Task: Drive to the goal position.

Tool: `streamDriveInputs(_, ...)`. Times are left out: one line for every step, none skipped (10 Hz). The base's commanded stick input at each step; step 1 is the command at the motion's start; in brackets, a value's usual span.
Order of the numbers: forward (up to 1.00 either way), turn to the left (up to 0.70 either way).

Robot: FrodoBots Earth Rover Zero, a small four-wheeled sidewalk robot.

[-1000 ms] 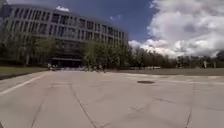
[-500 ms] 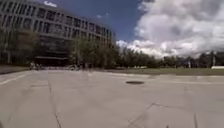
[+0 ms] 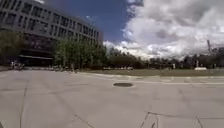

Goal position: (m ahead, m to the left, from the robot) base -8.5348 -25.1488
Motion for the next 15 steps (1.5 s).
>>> streamDriveInputs(1.0, -0.4)
streamDriveInputs(1.0, -0.4)
streamDriveInputs(1.0, -0.4)
streamDriveInputs(1.0, -0.4)
streamDriveInputs(1.0, -0.4)
streamDriveInputs(1.0, -0.4)
streamDriveInputs(1.0, -0.4)
streamDriveInputs(1.0, -0.4)
streamDriveInputs(1.0, -0.4)
streamDriveInputs(1.0, -0.4)
streamDriveInputs(1.0, -0.4)
streamDriveInputs(1.0, -0.4)
streamDriveInputs(1.0, -0.4)
streamDriveInputs(1.0, -0.4)
streamDriveInputs(1.0, -0.4)
